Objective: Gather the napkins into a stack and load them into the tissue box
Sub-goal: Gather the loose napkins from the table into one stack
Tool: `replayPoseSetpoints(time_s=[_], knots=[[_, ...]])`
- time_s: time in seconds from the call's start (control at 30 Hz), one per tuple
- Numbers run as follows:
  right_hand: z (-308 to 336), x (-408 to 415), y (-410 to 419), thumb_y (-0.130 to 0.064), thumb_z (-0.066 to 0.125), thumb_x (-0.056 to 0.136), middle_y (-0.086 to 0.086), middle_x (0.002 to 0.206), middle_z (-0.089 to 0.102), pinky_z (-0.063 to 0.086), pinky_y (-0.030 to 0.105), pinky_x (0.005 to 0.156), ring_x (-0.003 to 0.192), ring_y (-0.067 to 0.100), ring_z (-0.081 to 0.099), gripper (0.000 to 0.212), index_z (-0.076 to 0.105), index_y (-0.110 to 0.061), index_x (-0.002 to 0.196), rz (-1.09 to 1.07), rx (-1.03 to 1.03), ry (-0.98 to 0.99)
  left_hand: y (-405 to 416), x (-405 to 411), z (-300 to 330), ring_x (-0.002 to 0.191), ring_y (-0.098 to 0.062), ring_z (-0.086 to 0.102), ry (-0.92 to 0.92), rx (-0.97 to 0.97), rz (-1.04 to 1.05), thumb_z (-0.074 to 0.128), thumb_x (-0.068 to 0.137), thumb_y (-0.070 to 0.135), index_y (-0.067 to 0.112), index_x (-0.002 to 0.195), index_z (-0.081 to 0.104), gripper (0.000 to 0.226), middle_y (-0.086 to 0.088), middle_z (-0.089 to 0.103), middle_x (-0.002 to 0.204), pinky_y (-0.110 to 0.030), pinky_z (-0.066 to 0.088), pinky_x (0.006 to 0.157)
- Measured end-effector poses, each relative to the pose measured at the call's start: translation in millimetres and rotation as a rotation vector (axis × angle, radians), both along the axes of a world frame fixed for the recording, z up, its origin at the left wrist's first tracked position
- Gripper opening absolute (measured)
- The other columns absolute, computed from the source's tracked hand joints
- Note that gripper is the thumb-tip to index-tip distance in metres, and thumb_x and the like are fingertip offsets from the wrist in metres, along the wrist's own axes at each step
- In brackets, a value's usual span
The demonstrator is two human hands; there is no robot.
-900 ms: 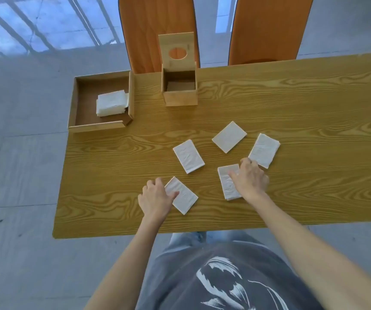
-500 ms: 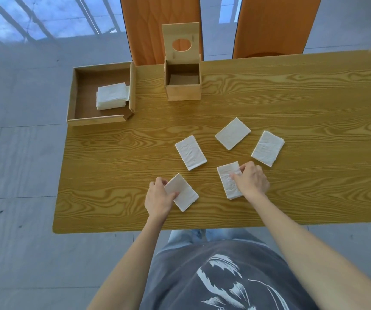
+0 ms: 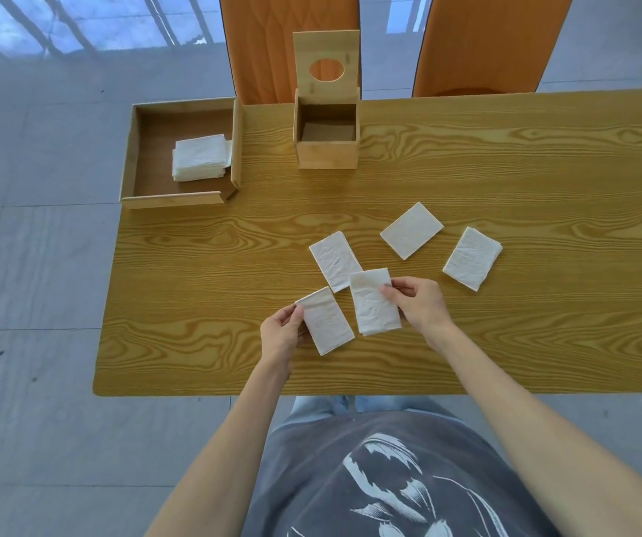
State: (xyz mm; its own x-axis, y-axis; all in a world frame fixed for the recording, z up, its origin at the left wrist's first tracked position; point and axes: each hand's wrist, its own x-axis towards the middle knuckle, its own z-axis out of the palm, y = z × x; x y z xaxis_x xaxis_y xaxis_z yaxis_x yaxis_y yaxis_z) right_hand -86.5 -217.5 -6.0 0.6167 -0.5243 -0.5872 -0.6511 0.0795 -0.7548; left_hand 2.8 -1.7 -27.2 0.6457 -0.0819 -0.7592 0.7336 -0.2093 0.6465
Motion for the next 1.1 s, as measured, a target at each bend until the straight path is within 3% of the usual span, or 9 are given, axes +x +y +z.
replayPoseSetpoints(time_s=[0.13,0.3,0.5,0.73,0.9,1.0,1.1], knots=[[-7,14,23,-0.020,0.078,0.085,0.008,0.104,0.076,0.062,0.043,0.082,0.097,0.023,0.074,0.028,0.071,-0.006,0.108,0.029,0.214,-0.035,1,0,-1,0.093,-0.026,0.071,0.003,-0.007,0.010,0.059,0.097,0.019,0.009,0.114,0.067,0.021,-0.012,0.074,0.102,-0.038,0.060,0.077],[-21,31,53,-0.020,0.079,0.084,0.008,0.104,0.076,0.061,0.042,0.086,0.097,0.022,0.074,0.030,0.072,-0.004,0.108,0.112,0.230,0.003,5,0,-1,0.097,-0.031,0.072,0.019,-0.032,0.021,0.062,0.096,0.019,0.010,0.111,0.069,0.019,-0.016,0.075,0.104,-0.047,0.060,0.084],[-27,41,69,-0.025,0.078,0.084,0.000,0.098,0.077,0.057,0.030,0.083,0.093,0.014,0.071,0.023,0.078,-0.011,0.102,0.202,-0.035,0.052,6,2,-1,0.093,-0.028,0.072,0.033,-0.050,0.041,0.058,0.098,0.019,0.007,0.115,0.069,0.023,-0.014,0.075,0.100,-0.048,0.059,0.084],[-26,48,77,-0.041,0.076,0.083,-0.004,0.102,0.076,0.056,0.035,0.081,0.096,0.015,0.069,0.029,0.077,-0.021,0.105,0.321,-0.318,0.155,7,8,-1,0.093,-0.027,0.073,0.090,-0.079,0.088,0.061,0.096,0.032,0.008,0.103,0.072,0.027,-0.014,0.076,0.099,-0.046,0.060,0.084],[-20,58,72,-0.045,0.075,0.083,-0.009,0.089,0.069,0.054,0.033,0.071,0.087,0.014,0.066,0.031,0.068,-0.022,0.103,0.267,-0.393,0.165,11,18,0,0.085,-0.018,0.072,-0.006,-0.068,0.053,0.072,0.087,0.005,0.003,0.114,0.064,0.028,-0.006,0.074,0.095,-0.037,0.061,0.078],[-16,71,60,-0.039,0.070,0.088,0.000,0.099,0.069,0.044,0.029,0.068,0.087,0.018,0.063,0.029,0.066,-0.019,0.107,0.172,-0.515,0.158,14,31,1,0.083,-0.015,0.071,-0.006,-0.072,0.081,0.070,0.088,0.004,0.006,0.112,0.063,0.026,-0.004,0.073,0.093,-0.034,0.061,0.075],[-14,87,48,-0.041,0.069,0.088,0.006,0.118,0.061,0.040,0.030,0.071,0.091,0.021,0.059,0.043,0.062,-0.017,0.122,0.115,-0.523,0.231,15,42,0,0.083,-0.017,0.070,-0.008,-0.075,0.119,0.069,0.089,0.004,0.009,0.110,0.063,0.022,-0.005,0.072,0.094,-0.035,0.060,0.076]])
